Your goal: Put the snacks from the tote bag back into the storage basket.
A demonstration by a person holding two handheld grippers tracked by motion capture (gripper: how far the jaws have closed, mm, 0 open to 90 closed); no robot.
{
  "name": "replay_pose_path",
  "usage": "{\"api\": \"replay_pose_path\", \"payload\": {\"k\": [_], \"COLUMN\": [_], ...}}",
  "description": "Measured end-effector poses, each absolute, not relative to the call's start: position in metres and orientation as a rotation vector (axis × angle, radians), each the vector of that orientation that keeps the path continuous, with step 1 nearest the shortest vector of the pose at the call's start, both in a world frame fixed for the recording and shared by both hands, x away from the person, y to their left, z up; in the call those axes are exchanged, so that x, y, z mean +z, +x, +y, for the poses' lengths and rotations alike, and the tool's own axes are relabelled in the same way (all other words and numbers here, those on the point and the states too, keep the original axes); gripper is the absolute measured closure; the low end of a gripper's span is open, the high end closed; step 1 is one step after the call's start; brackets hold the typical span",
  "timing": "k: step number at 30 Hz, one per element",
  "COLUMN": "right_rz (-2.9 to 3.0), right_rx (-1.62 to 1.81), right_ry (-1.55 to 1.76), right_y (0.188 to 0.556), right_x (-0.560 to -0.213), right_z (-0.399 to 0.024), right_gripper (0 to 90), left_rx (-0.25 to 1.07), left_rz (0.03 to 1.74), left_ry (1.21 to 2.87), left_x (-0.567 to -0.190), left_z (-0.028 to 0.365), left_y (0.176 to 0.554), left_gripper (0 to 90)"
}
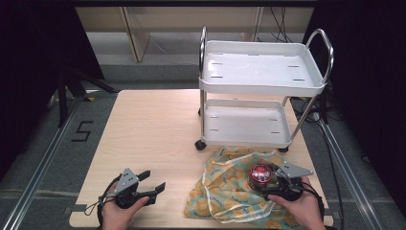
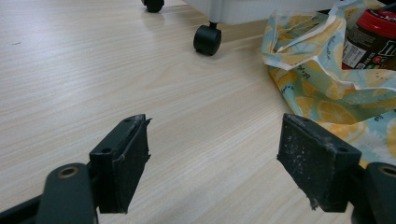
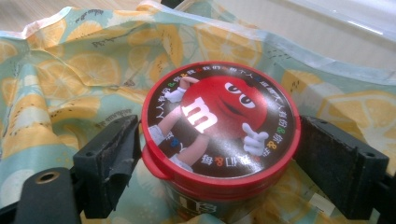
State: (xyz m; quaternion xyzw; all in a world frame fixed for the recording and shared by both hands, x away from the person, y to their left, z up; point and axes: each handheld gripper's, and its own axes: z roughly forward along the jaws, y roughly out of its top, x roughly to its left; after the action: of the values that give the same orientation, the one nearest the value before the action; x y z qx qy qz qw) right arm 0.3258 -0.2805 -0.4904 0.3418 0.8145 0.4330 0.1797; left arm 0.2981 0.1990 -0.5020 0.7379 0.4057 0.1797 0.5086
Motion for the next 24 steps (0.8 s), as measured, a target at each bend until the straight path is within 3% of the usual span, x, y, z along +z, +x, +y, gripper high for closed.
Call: {"api": "replay_pose_path", "payload": {"k": [7,12,24], "right_rz": [2.313,2.314,2.333], "right_rx": [1.219,1.208,1.216], "right_ry": [0.966,0.913,0.891], "right_y": [0.3279,0.3307,0.3289], "right_x": [-0.4932,-0.4940,-0.4928], "right_z": [-0.2797,-0.2799,-0.2796], "right_gripper": [18.5,25.6,26.0], "left_rx": [0.432,0.437,0.422], "left_rz": [0.974,0.973,0.982], "left_ry": [1.777,1.791,1.769], "left_x": [-0.5023,-0.5020,-0.5026], "left_z": [0.1991,0.1999,0.1988], "left_y": [0.2983,0.2984,0.2977], "left_gripper": [24.0,24.0,24.0]}}
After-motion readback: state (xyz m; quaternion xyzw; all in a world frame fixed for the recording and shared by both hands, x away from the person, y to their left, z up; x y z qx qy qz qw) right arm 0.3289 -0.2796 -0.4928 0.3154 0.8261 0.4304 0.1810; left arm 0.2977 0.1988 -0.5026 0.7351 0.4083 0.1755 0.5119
